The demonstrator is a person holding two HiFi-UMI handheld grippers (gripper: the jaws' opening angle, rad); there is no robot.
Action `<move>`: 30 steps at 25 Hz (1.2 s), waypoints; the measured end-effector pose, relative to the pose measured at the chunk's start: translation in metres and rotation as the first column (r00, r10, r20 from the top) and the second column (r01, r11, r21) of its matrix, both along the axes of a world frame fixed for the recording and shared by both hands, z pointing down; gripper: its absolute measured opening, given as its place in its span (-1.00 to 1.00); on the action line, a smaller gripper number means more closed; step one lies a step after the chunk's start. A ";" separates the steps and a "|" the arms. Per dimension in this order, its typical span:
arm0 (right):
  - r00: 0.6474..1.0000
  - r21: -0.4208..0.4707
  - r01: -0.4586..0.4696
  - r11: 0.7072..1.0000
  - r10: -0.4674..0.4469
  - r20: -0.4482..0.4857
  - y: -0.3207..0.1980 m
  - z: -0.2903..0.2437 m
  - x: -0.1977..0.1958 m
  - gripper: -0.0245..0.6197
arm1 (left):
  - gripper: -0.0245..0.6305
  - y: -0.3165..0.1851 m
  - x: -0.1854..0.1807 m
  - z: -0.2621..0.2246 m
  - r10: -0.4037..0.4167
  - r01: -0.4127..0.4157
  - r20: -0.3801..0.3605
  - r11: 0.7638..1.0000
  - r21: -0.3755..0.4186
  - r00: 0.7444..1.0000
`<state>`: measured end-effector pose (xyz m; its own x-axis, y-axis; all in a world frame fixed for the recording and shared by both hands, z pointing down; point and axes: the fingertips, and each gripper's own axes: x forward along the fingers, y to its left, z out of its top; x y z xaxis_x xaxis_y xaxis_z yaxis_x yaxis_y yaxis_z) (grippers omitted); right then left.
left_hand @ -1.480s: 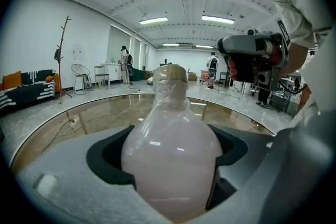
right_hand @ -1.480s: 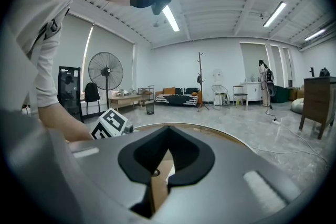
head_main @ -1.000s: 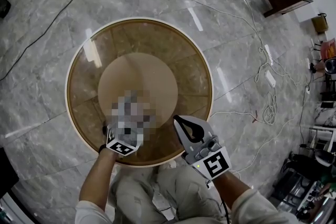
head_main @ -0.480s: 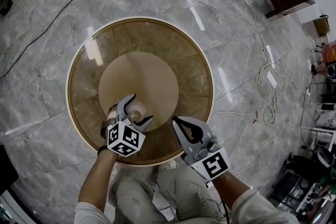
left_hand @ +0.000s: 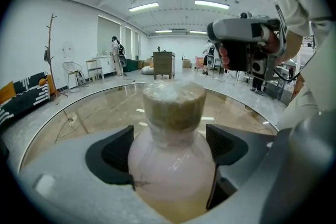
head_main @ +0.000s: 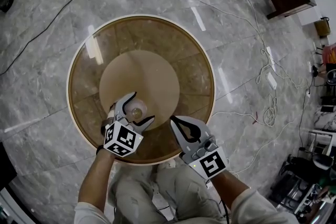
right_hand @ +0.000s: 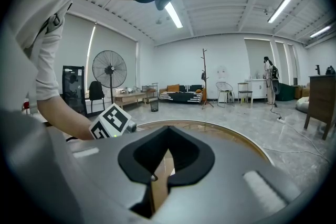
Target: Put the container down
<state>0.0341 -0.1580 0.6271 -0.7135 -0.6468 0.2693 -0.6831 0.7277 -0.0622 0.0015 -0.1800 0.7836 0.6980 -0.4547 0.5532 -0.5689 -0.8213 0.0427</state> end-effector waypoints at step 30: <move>0.998 0.003 -0.009 1.000 0.009 -0.055 0.050 -0.143 -0.014 -0.91 | -0.93 0.073 -0.100 -0.263 -0.215 0.276 -0.267 0.936 0.218 0.940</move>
